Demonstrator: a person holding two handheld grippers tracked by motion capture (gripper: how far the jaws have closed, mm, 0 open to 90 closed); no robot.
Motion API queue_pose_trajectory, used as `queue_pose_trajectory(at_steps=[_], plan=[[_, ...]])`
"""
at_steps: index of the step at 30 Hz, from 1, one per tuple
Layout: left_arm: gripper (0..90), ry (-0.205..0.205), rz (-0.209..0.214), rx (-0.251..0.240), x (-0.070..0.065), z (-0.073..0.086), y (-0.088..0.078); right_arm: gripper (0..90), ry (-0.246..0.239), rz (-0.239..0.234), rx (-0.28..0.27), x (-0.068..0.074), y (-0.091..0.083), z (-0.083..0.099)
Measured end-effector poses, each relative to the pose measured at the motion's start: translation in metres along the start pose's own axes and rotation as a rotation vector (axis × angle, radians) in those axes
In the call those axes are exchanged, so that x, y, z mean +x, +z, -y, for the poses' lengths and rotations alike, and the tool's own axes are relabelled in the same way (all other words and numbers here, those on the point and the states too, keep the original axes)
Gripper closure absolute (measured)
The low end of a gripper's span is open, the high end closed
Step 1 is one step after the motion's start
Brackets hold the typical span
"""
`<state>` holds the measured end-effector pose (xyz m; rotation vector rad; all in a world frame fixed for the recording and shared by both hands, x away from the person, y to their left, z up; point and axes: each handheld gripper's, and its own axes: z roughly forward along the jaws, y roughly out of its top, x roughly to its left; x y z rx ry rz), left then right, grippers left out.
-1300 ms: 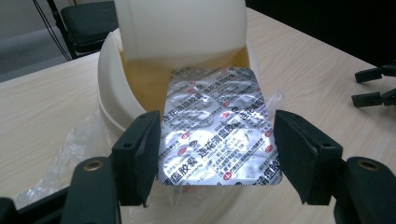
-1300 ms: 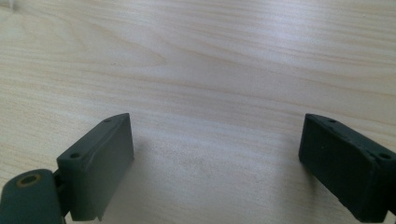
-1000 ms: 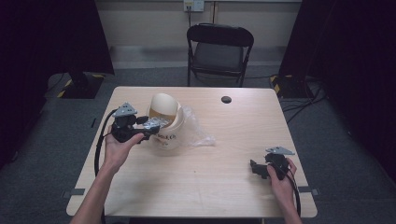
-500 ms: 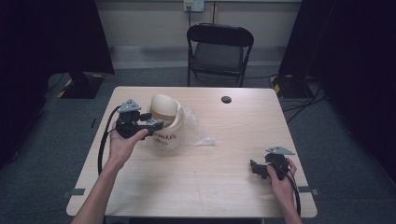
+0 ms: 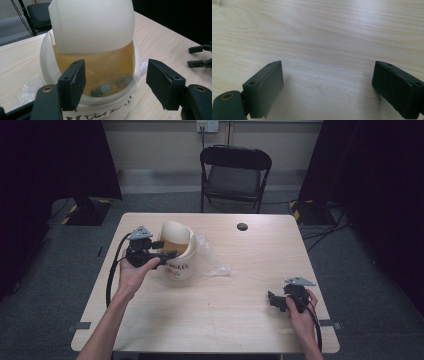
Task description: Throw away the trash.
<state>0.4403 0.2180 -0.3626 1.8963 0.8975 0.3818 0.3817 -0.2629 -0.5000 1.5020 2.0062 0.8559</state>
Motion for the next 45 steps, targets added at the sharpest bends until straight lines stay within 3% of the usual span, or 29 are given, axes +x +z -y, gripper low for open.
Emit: queue_pose_trajectory(at_steps=[17,22,31,34,43,45], plan=[[16.5,-0.019,0.0,-0.003,0.001,0.003,-0.008,9.4,0.0,0.0,0.0,0.0,0.0,0.0],[16.3,-0.042,0.014,-0.006,0.001,0.008,-0.013,9.5,0.0,0.0,0.0,0.0,0.0,0.0],[16.6,-0.036,0.001,-0.01,-0.005,0.015,-0.021,9.5,0.001,0.002,-0.001,0.0,0.0,0.0],[17.3,-0.051,0.017,0.007,-0.004,0.02,-0.024,9.5,0.0,0.0,0.0,0.0,0.0,0.0],[17.3,-0.066,-0.007,0.023,-0.002,0.036,-0.033,9.5,0.001,0.002,0.0,0.0,0.0,0.0],[17.0,-0.061,-0.018,0.046,-0.004,0.041,-0.037,9.5,0.001,0.002,-0.001,0.0,0.0,0.0]])
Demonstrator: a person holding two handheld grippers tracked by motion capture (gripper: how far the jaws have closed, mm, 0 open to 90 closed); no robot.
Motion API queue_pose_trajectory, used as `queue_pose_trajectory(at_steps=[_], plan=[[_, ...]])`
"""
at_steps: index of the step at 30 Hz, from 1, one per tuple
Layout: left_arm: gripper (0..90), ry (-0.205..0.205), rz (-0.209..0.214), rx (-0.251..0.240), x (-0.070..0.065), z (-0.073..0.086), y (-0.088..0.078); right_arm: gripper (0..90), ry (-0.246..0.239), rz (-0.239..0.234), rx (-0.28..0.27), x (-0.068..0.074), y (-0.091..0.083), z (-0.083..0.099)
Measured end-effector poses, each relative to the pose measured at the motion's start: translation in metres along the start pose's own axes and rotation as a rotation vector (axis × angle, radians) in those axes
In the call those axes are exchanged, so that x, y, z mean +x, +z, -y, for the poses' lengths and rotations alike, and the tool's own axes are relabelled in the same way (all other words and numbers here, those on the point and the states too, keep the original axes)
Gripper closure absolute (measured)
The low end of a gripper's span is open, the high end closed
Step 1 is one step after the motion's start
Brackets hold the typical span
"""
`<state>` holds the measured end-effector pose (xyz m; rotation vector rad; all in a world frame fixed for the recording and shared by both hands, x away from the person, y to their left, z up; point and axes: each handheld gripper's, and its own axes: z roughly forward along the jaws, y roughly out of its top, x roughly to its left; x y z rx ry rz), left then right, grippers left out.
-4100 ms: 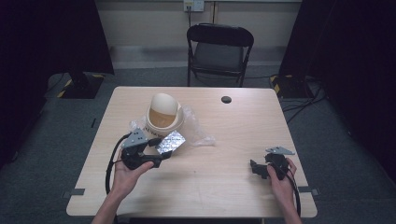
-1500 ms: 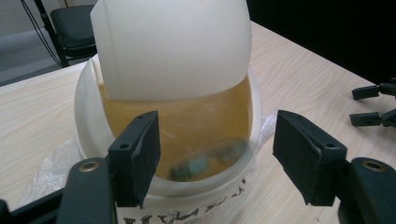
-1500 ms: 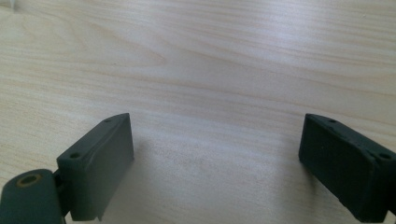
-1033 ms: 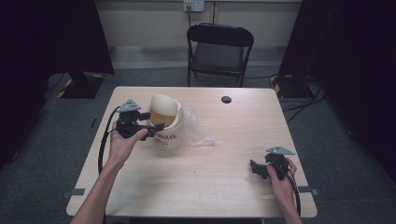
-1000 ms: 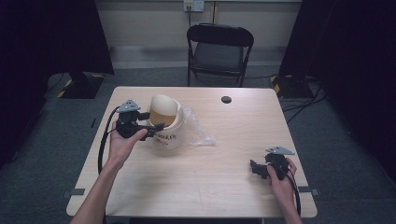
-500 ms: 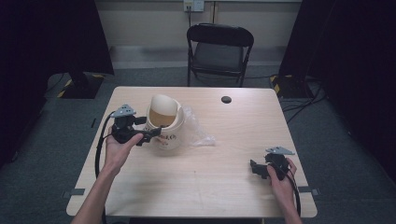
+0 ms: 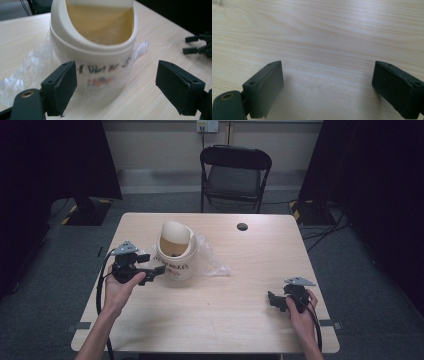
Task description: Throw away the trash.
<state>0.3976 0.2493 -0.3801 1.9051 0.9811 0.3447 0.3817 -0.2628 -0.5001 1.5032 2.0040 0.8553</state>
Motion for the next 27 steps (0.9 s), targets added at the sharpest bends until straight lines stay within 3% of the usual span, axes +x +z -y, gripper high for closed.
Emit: queue_pose_trajectory(at_steps=[3,7,10,14,22,27], plan=[[16.8,-0.009,0.007,-0.001,-0.004,0.009,-0.004,9.4,0.0,0.0,0.0,0.0,0.0,0.0],[17.0,-0.032,-0.015,-0.003,-0.007,0.025,-0.005,9.5,0.0,0.0,0.0,0.0,0.0,0.0],[17.5,-0.022,-0.033,0.001,-0.012,0.034,-0.007,9.5,0.0,-0.001,0.0,0.0,0.0,0.0],[17.4,-0.042,-0.032,0.006,-0.014,0.047,-0.007,9.5,0.0,0.0,0.0,0.0,0.0,0.0],[16.7,-0.075,-0.041,0.043,-0.007,0.072,-0.006,9.5,0.0,-0.001,0.0,0.0,0.0,0.0],[17.1,-0.12,-0.055,0.092,0.001,0.096,-0.001,9.5,0.0,0.0,0.0,0.0,0.0,0.0]])
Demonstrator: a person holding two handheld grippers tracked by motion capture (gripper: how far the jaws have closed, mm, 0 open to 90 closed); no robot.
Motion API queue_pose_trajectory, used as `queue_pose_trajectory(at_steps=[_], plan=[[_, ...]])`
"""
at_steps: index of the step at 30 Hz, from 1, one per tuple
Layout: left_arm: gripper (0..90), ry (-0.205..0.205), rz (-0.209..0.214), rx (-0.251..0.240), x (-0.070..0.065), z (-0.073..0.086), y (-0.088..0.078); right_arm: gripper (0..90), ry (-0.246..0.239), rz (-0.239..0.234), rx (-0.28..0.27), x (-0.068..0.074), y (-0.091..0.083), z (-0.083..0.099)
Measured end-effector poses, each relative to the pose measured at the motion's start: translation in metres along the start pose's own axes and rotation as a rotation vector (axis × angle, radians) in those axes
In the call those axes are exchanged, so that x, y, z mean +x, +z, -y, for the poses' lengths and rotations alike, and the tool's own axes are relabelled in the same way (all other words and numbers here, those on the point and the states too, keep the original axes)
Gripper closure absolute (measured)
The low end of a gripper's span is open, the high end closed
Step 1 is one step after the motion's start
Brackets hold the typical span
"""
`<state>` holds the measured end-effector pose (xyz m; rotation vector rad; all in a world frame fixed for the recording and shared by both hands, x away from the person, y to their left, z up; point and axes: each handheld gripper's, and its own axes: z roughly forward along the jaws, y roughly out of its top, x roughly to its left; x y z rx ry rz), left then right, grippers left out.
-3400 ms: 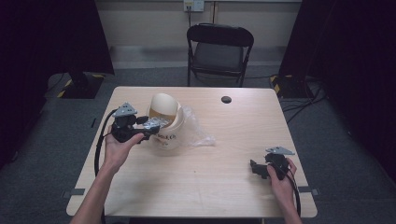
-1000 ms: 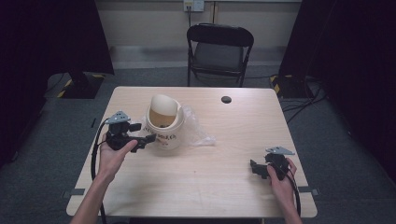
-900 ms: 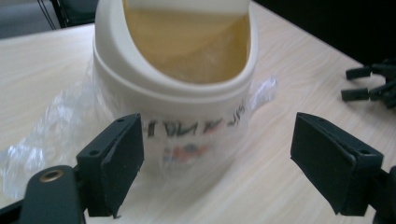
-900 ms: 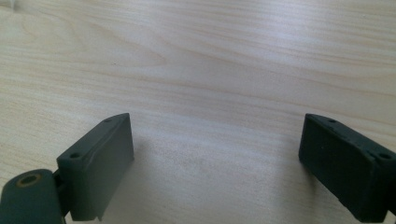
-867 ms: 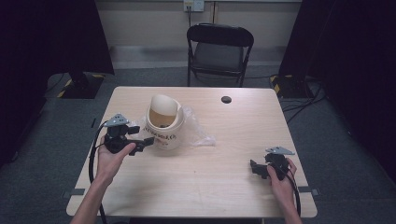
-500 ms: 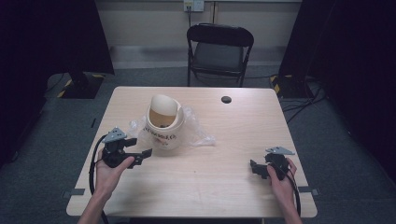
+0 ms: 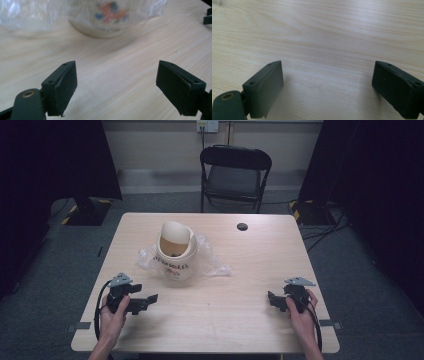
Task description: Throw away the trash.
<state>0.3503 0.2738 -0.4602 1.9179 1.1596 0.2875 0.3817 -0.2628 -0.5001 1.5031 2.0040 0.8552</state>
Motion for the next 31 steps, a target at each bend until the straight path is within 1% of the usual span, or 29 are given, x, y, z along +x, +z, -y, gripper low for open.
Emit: queue_pose_trajectory(at_steps=[1,2,3,4,5,6,7,8,9,10,11,13,14,15,16,17,18,19,21,24,31], plan=[[17.3,0.0,0.0,0.0,0.0,0.0,0.0,9.5,0.0,-0.001,0.0,0.0,0.0,0.0],[17.5,-0.004,-0.027,0.027,0.003,0.007,0.003,9.5,0.0,0.0,0.0,0.0,0.0,0.0],[17.6,-0.007,-0.041,0.038,0.005,0.01,0.004,9.5,-0.001,-0.001,0.0,0.0,0.0,0.0],[17.6,-0.016,-0.051,0.041,0.006,0.012,0.005,9.5,0.0,-0.001,0.0,0.0,0.0,0.0],[16.9,-0.016,-0.051,0.041,0.006,0.012,0.005,9.5,0.0,-0.001,0.0,0.0,0.0,0.0],[16.6,-0.033,-0.064,0.041,0.009,0.015,0.005,9.5,0.0,-0.001,0.0,0.0,0.0,0.0],[16.6,-0.032,-0.073,0.045,0.012,0.017,0.005,9.5,0.0,0.0,0.0,0.0,0.0,0.0],[16.5,-0.042,-0.082,0.045,0.013,0.018,0.006,9.5,0.0,0.0,0.0,0.0,0.0,0.0],[16.6,-0.042,-0.082,0.045,0.013,0.018,0.006,9.5,0.0,0.0,0.0,0.0,0.0,0.0],[16.5,-0.042,-0.105,0.059,0.016,0.021,0.008,9.5,0.0,-0.001,0.0,0.0,0.0,0.0],[16.4,-0.04,-0.119,0.07,0.016,0.022,0.01,9.5,0.0,-0.001,0.0,0.0,0.0,0.0],[16.4,-0.036,-0.126,0.074,0.017,0.024,0.012,9.5,0.0,-0.001,0.0,0.0,0.0,0.0],[16.4,-0.026,-0.15,0.086,0.018,0.026,0.014,9.4,0.0,-0.001,0.0,0.0,0.0,0.0],[16.4,0.0,-0.169,0.091,0.018,0.026,0.015,9.4,0.0,-0.001,0.0,0.0,0.0,0.0],[16.2,0.017,-0.177,0.085,0.018,0.027,0.017,9.5,0.0,-0.001,0.0,0.0,0.0,0.0],[16.1,0.043,-0.204,0.095,0.018,0.027,0.017,9.5,0.0,-0.001,0.0,0.0,0.0,0.0],[16.1,0.065,-0.233,0.094,0.017,0.028,0.019,9.5,0.0,0.0,0.0,0.0,0.0,0.0],[15.5,0.069,-0.241,0.075,0.015,0.029,0.022,9.5,0.0,-0.001,0.0,0.0,0.0,0.0],[13.0,0.076,-0.243,0.055,0.015,0.031,0.023,9.5,0.0,-0.001,0.0,0.0,0.0,0.0],[11.6,0.078,-0.243,0.057,0.016,0.031,0.023,9.5,0.0,0.0,0.0,0.0,0.0,0.0],[11.6,0.078,-0.242,0.056,0.016,0.031,0.023,9.4,0.0,0.0,0.0,0.0,0.0,0.0]])
